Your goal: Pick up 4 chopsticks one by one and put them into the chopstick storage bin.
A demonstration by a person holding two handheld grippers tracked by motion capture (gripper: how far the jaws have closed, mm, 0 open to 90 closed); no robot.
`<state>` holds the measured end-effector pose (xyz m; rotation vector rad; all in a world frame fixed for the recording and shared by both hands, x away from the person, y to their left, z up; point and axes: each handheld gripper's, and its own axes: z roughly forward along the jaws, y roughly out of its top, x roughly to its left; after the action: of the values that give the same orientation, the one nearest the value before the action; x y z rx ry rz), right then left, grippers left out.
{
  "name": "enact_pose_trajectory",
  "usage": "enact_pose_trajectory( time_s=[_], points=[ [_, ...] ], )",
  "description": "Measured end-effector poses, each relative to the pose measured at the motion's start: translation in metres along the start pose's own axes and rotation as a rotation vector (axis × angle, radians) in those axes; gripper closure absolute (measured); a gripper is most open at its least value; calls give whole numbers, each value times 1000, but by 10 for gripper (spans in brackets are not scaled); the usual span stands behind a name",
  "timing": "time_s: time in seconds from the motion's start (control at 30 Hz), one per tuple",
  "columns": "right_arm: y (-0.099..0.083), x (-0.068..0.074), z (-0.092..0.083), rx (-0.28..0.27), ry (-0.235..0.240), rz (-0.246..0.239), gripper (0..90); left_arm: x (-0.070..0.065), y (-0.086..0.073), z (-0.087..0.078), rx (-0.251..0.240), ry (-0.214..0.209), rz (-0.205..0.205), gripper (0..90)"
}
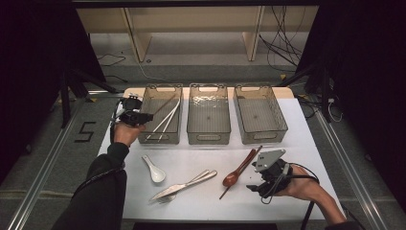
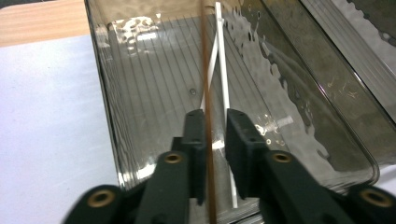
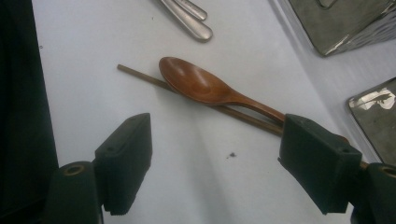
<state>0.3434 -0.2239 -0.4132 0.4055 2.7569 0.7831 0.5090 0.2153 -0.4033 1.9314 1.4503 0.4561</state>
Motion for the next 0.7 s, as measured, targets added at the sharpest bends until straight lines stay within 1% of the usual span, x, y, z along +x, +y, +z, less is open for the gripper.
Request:
enact_pose_trajectory(
  time_s=[0.07, 0.13, 0.2, 0.27, 0.33, 0.37, 0.43, 0.5, 0.57, 0.67, 0.7],
  points=[
    [0, 0, 0, -2, 2, 0, 262, -1, 0, -2, -8, -3, -5, 636],
    [0, 0, 0, -3, 1, 3, 262, -3, 0, -6, -20, -20, -15, 570],
    [0, -1, -1, -9, 1, 4, 262, -6, -1, -12, -45, -52, -12, 501],
    [-1, -2, -1, -10, -4, 1, 262, -10, -3, -18, -57, -76, -5, 433],
    [-1, -3, -1, -3, -11, -2, 259, -15, -7, -26, -70, -121, -7, 365],
    [-2, -3, -1, 1, -13, -5, 258, -16, -10, -29, -77, -143, 1, 338],
    [-2, -4, 0, 9, -23, -21, 257, -20, -17, -37, -105, -175, 2, 295],
    [-2, -5, 3, 14, -26, -28, 257, -25, -24, -42, -108, -204, 14, 275],
    [-2, -8, 6, 28, -27, -40, 256, -31, -28, -49, -116, -214, 38, 251],
    [-1, -15, 12, 45, -27, -48, 253, -42, -37, -61, -141, -253, 68, 220],
    [-1, -18, 14, 46, -24, -47, 253, -46, -41, -65, -146, -266, 85, 208]
  ],
)
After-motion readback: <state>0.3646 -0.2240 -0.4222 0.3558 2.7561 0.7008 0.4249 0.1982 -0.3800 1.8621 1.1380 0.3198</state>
